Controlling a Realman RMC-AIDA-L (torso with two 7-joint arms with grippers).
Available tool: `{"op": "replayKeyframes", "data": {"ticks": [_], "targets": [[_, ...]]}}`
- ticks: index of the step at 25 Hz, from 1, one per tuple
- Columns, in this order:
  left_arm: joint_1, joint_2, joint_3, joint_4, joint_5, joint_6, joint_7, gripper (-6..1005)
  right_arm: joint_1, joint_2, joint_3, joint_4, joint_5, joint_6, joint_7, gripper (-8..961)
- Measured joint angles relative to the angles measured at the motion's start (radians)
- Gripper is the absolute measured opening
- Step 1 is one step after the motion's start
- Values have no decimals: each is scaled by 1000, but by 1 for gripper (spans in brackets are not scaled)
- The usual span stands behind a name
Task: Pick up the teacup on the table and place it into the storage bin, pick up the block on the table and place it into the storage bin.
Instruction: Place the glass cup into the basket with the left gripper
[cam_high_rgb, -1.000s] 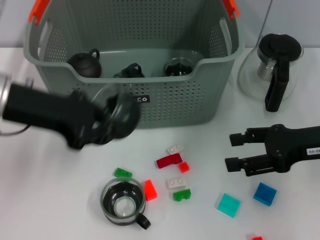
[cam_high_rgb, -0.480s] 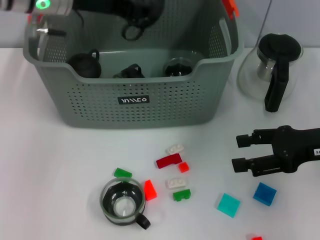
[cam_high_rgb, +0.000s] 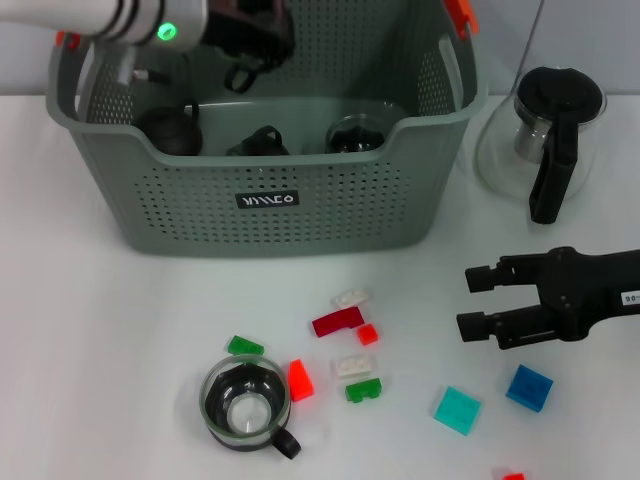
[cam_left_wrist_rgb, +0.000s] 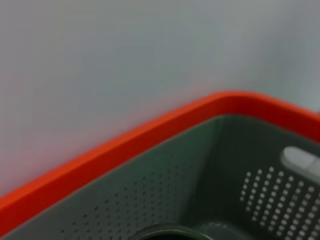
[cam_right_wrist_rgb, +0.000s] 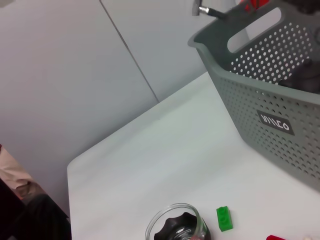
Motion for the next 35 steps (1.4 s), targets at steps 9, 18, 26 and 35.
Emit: {"op": "replayKeyframes", "data": {"ticks": [9,18,26,35], "targets": [[-39,-67,58,-76,135,-166,-22,57,16,7,4,9,-26,6,0,891],[-47,-88,100,-116,161,-245,-22,59,18,8,4,11,-34,15,0,891],[-41,-101,121,-120,164,-265,-16,61,18,8,3,11,-36,20,0,891],[-31,-108,126,-108,167,-288,-15,144,19,10,4,11,-46,24,0,890]]}}
